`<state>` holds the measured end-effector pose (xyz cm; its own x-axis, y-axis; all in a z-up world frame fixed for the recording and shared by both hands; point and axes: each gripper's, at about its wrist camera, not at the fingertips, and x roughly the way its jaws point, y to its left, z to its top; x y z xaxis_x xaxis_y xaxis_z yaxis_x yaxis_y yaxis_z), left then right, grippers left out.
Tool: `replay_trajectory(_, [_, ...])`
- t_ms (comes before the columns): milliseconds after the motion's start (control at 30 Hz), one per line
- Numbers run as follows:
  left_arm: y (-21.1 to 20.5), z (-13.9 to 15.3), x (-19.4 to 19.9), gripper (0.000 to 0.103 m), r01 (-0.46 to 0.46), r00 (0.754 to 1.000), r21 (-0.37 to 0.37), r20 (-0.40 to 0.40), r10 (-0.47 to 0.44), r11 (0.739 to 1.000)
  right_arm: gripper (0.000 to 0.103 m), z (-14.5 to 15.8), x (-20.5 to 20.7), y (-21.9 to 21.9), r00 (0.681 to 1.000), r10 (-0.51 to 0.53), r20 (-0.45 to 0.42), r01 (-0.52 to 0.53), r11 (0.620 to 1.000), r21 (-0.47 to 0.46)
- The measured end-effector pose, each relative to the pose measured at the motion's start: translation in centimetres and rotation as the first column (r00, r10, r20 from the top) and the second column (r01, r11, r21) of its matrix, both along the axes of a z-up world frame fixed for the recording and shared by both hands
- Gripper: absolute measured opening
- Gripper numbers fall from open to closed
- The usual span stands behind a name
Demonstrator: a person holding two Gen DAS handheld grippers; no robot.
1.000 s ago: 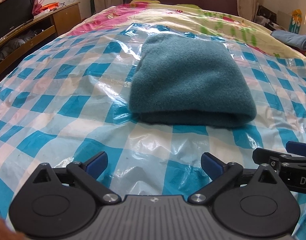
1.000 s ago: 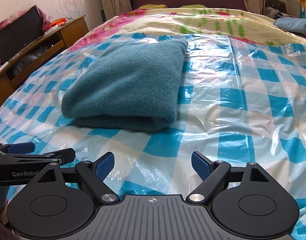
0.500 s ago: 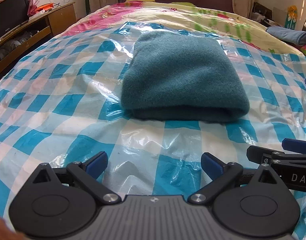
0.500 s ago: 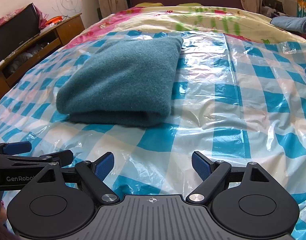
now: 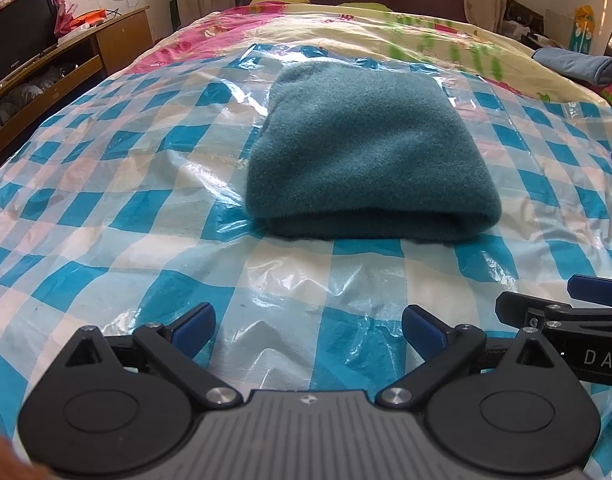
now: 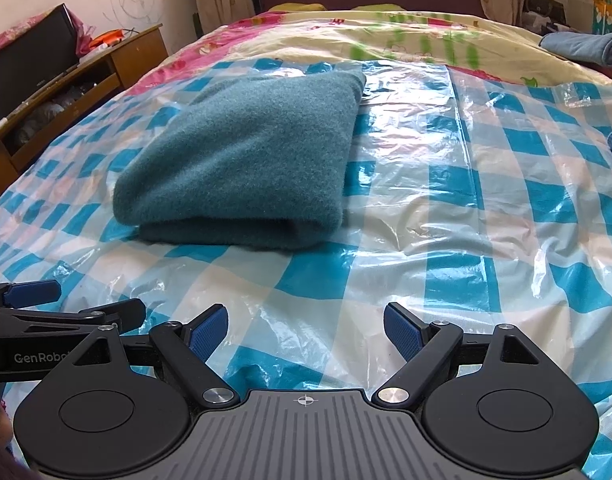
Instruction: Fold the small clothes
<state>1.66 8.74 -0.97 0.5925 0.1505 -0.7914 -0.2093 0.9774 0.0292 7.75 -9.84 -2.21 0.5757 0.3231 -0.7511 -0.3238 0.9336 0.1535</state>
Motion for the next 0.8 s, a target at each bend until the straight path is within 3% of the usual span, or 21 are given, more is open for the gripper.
replay_trajectory(800, [0.21, 0.07, 0.39, 0.103, 0.029, 0.999, 0.014, -0.022, -0.029, 0.999, 0.087, -0.08, 0.0, 0.42, 1.0, -0.014, -0.022, 0.014, 1.0, -0.007])
